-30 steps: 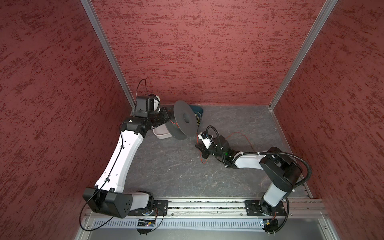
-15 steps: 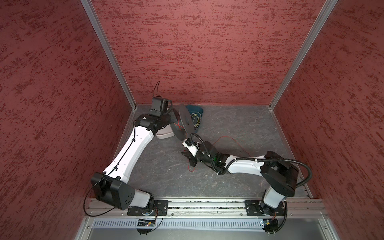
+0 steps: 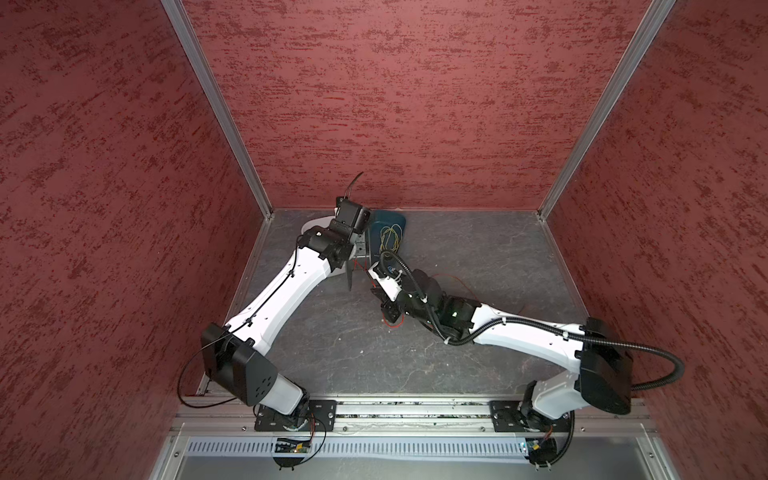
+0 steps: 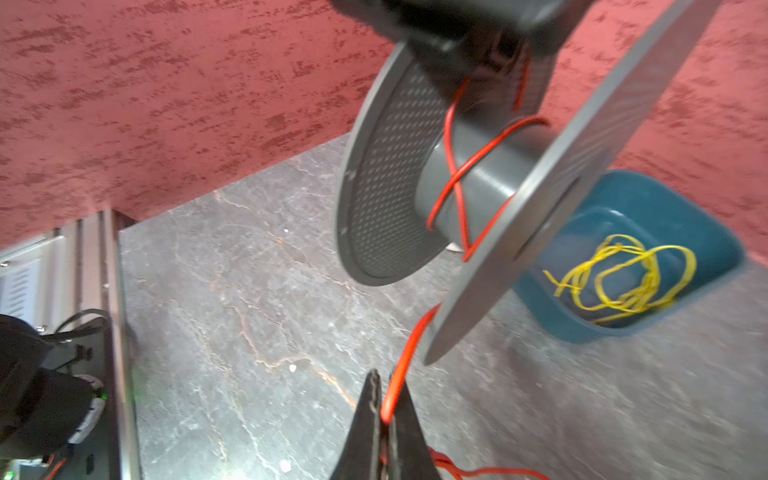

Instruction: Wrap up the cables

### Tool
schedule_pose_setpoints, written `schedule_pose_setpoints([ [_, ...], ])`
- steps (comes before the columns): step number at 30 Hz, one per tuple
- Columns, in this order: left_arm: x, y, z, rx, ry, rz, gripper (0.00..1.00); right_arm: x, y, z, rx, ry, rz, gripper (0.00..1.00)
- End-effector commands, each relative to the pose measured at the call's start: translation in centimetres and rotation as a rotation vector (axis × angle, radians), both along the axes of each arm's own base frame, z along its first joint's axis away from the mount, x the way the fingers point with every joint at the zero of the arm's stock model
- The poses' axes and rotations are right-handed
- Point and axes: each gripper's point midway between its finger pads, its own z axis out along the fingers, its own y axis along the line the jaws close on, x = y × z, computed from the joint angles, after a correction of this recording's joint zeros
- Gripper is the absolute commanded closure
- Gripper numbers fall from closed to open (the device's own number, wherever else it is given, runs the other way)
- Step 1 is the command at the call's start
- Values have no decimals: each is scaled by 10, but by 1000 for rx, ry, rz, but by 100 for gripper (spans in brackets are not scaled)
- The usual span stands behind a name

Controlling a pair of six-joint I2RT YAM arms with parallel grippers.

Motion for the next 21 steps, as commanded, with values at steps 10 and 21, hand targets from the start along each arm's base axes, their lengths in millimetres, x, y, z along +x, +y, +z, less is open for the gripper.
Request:
schedule_pose_setpoints([
  [10, -25, -13, 17, 87, 3, -83, 100, 53, -50, 68, 13, -276, -321, 87],
  [21, -39, -35, 3, 65, 37, -180, 100, 76, -47, 68, 26, -311, -354, 78],
])
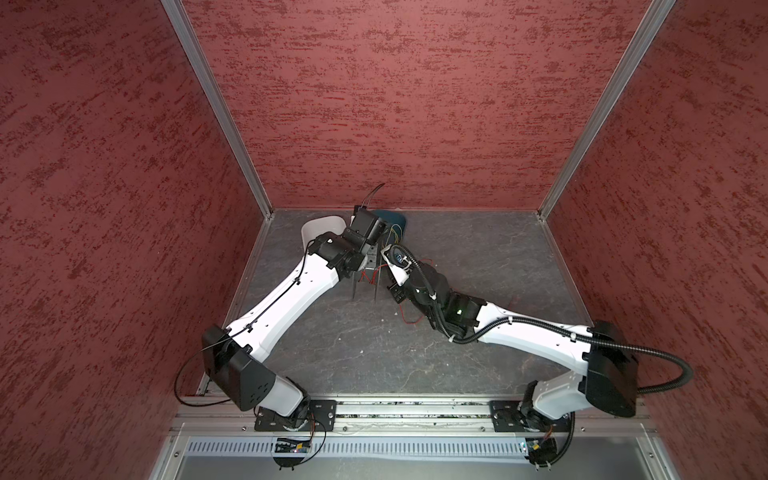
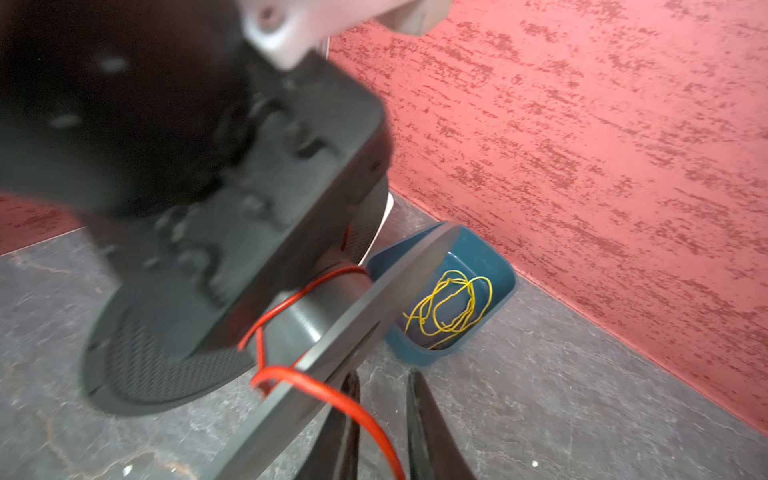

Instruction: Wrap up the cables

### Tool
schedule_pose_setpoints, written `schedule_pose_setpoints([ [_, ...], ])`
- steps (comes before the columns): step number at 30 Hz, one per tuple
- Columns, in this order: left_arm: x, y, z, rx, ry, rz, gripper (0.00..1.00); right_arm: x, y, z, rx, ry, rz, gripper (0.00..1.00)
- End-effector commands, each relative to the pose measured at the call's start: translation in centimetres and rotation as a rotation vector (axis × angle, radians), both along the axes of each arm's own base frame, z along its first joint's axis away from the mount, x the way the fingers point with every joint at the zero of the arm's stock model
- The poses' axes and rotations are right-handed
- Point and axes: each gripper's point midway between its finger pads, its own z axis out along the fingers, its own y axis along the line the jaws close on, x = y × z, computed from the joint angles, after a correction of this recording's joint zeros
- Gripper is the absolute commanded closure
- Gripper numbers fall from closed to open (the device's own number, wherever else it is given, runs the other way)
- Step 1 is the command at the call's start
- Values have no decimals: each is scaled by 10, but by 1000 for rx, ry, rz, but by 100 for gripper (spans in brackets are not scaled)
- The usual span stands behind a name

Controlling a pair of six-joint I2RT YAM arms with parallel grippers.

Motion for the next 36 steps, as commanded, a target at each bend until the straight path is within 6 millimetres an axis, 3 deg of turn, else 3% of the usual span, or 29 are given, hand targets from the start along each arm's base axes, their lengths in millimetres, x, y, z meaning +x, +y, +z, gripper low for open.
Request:
schedule_pose_setpoints([
  [1, -9, -3, 10, -6, -17, -51, 100, 21, -6, 29, 46, -67, -59, 78],
  [8, -19, -8, 17, -23, -35, -141, 100, 40, -14, 29, 42, -30, -46, 74],
  [15, -36, -23, 29, -102, -16, -262, 100, 62, -18, 9, 62, 92, 55, 73],
  [21, -50, -28, 48, -242, 2, -339, 100, 76, -25, -25, 114, 232, 120, 73],
  [25, -54, -27, 65, -386, 3, -364, 100, 74, -27, -52, 99, 303, 134, 69],
  [27, -54, -24, 74, -450, 1, -361, 100, 68, -29, -56, 111, 318, 151, 63],
  [32, -45, -11, 89, -599, -1, -305, 100, 45, -43, -43, 165, 298, 188, 35],
  [35, -40, -7, 95, -719, 20, -283, 100, 33, -54, -44, 169, 305, 195, 27],
  [36, -39, -6, 96, -741, 24, -281, 100, 28, -61, -33, 186, 283, 188, 26],
])
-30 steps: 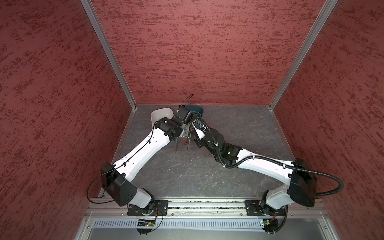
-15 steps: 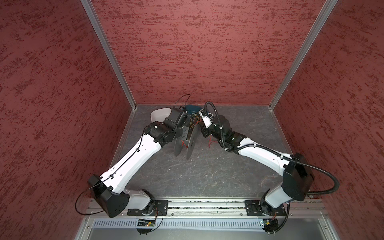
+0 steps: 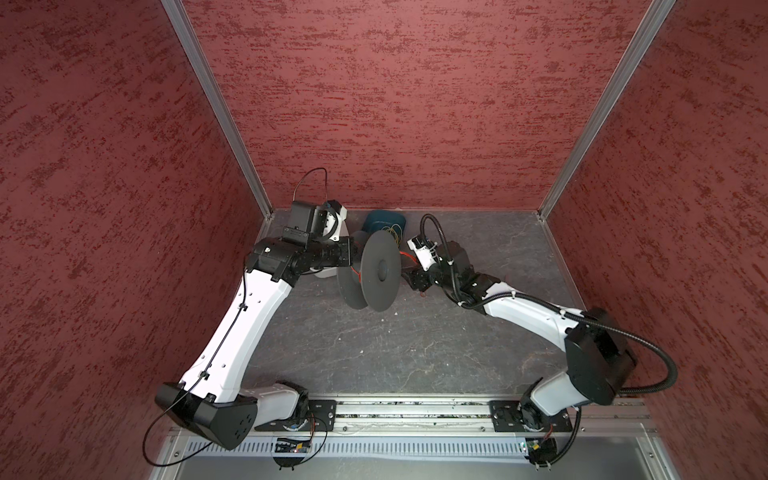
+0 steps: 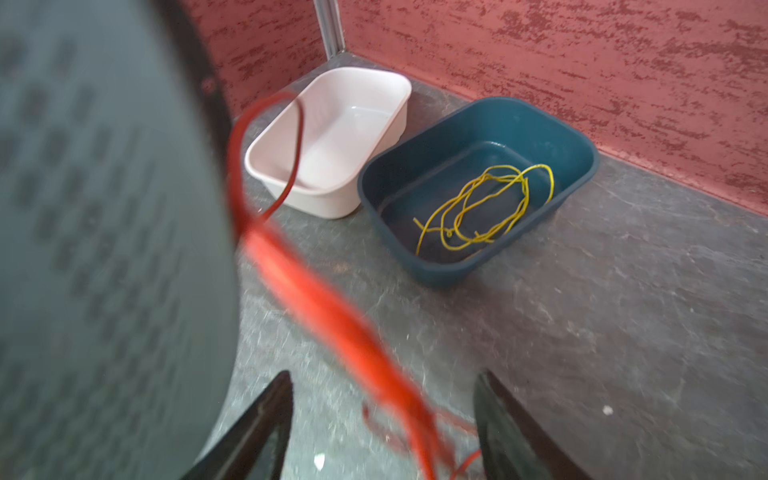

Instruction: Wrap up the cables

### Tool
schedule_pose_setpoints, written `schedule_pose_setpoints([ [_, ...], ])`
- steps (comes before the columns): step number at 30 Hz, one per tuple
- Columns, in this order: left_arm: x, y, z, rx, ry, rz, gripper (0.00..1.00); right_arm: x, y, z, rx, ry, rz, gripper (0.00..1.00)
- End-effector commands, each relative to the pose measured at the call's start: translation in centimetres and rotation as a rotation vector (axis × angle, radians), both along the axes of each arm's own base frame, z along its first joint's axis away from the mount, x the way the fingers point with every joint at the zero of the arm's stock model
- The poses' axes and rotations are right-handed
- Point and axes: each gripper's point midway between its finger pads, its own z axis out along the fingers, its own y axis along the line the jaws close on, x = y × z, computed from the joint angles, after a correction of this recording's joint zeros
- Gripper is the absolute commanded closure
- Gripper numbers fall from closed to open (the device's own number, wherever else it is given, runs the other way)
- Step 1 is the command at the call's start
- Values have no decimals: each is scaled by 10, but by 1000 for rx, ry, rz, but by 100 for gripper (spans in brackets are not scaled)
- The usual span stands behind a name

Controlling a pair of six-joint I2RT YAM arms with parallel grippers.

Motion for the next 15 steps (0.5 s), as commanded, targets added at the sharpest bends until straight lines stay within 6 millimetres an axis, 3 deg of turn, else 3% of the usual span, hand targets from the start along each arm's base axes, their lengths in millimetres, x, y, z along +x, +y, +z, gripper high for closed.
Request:
schedule_pose_setpoints([
  [1, 1, -15, 39, -203, -45, -48, 100, -12, -10, 42, 93, -81, 12, 25],
  [8, 4, -15, 44, -251, -36, -55, 100, -22, -43, 39, 118, -111, -78, 27],
  [15, 6, -9, 40, -231, -26, -27, 100, -11, -51, 22, 131, -91, -103, 39],
])
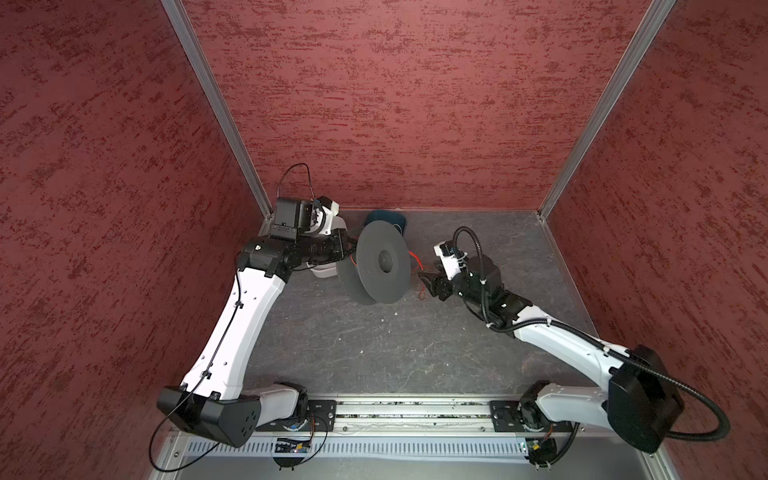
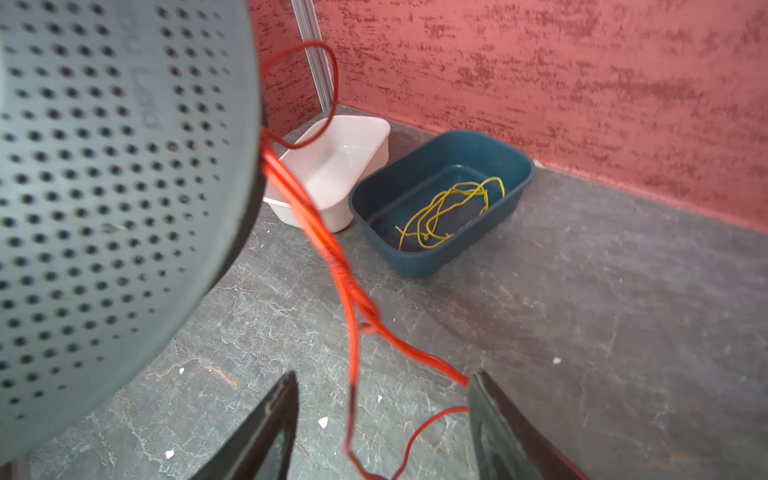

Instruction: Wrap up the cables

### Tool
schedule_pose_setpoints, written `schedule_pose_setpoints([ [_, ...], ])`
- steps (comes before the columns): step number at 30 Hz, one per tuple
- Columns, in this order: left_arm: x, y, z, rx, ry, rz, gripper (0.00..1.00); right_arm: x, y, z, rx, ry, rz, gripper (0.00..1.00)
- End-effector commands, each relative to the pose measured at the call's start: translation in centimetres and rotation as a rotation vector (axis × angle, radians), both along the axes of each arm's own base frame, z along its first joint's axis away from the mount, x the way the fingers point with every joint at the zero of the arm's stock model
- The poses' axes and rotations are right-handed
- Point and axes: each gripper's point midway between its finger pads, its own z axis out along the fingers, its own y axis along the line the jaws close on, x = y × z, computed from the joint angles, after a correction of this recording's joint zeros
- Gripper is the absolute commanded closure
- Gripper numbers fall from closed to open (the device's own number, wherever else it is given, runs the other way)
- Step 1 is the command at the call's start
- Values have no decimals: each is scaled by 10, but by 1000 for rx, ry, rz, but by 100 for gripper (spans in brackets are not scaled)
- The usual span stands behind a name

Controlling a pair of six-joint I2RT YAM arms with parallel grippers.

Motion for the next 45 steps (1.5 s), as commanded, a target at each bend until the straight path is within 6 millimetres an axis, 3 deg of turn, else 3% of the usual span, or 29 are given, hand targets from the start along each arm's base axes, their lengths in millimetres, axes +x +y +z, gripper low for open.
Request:
schedule_pose_setpoints([
  [1, 6, -2, 25, -50, -68, -2, 100, 14, -1, 1, 43, -16, -16, 41],
  [9, 9, 6, 23, -45, -59, 30, 100, 16, 31, -11, 135, 46, 117, 61],
  [12, 11, 11, 21, -45, -53, 49, 100, 19, 39, -27, 142, 95, 136, 71],
  [15, 15, 22, 16, -33, -41, 91, 100, 22, 36, -32, 138, 116, 108, 87],
  [18, 20, 49, 9, 1, -21, 196, 100, 25, 23, -36, 136, 133, 49, 99],
  [22, 23, 89, 3, 40, -17, 337, 100, 41, -19, -43, 169, 210, -87, 100],
  [25, 21, 113, -1, 104, -20, 420, 100, 51, -63, -30, 235, 235, -217, 100],
  [32, 17, 135, -11, 193, -10, 494, 100, 62, -155, 0, 323, 232, -516, 100],
  [36, 10, 155, -15, 293, -9, 562, 100, 66, -221, 8, 353, 244, -715, 100],
  [42, -6, 187, -16, 457, -1, 670, 100, 61, -316, 23, 344, 205, -971, 100],
  [45, -13, 199, -17, 518, 2, 709, 100, 58, -352, 29, 299, 190, -1078, 100],
])
